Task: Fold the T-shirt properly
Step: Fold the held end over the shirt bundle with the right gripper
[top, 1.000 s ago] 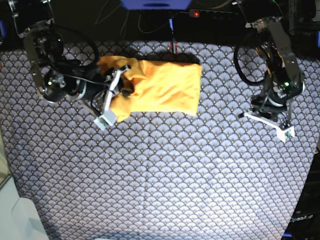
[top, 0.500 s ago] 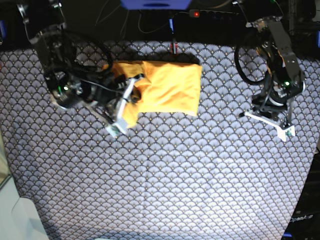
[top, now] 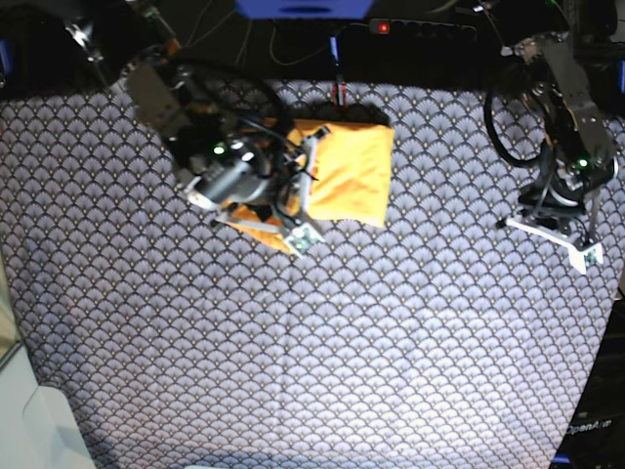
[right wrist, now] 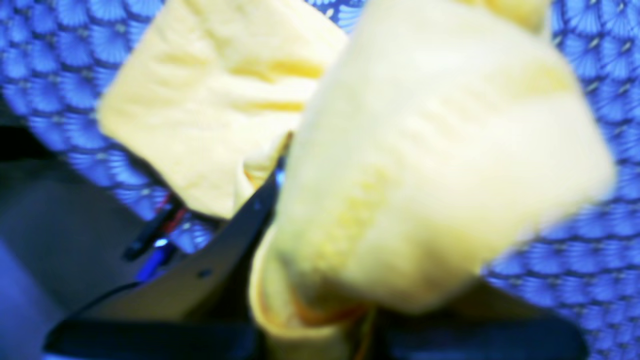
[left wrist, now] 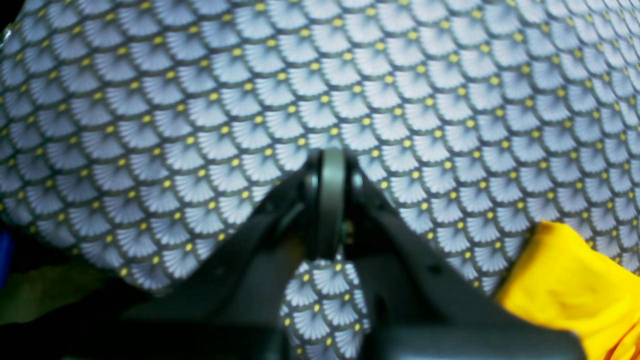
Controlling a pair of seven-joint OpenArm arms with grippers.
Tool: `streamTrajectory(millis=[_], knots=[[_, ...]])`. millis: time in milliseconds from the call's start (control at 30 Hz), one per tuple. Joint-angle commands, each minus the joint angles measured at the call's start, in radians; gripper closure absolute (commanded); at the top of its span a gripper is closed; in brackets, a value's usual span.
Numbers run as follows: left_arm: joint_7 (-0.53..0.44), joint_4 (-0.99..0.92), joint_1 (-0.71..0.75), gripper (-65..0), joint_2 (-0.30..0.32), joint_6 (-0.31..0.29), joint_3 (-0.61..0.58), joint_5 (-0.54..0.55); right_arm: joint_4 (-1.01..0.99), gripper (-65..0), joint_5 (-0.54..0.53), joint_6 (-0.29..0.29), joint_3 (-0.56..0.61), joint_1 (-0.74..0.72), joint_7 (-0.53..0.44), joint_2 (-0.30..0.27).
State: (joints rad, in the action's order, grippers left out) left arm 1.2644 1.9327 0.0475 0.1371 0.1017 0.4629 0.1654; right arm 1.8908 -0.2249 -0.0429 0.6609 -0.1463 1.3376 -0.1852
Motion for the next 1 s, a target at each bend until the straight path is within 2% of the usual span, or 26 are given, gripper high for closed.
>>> streamTrajectory(millis=[0,167,400,567,700,867,967], knots=[[-0.015,0.017,-0.013,0.0,0.011,0.0,0.0,0.006,0.019,0.0,0.023,0.007,0.012,-0.023,-0.01,0.023],[-0.015,0.017,-0.013,0.0,0.005,0.0,0.0,0.006,0.013,0.0,0.069,0.007,0.075,-0.048,-0.008,0.059],[-0.015,0.017,-0.016,0.0,0.005,0.0,0.0,0.006,-0.006,0.0,0.069,0.005,0.078,-0.048,-0.007,0.099],[-0.015,0.017,-0.018,0.0,0.003,0.0,-0.003,0.006,-0.007,-0.6,0.068,-0.008,0.079,-0.048,-0.004,0.099],[-0.015,0.017,-0.018,0.0,0.002,0.0,-0.003,0.006,-0.007,-5.6,0.068,-0.104,0.079,-0.048,-0.002,0.094],[-0.015,0.017,-0.019,0.0,0.002,0.0,-0.003,0.006,-0.004,-12.3,0.068,-0.105,0.079,-0.048,-0.002,0.092],[-0.015,0.017,-0.019,0.0,0.002,0.0,-0.003,0.006,-0.004,-19.0,0.068,-0.107,0.079,-0.048,-0.002,0.092]])
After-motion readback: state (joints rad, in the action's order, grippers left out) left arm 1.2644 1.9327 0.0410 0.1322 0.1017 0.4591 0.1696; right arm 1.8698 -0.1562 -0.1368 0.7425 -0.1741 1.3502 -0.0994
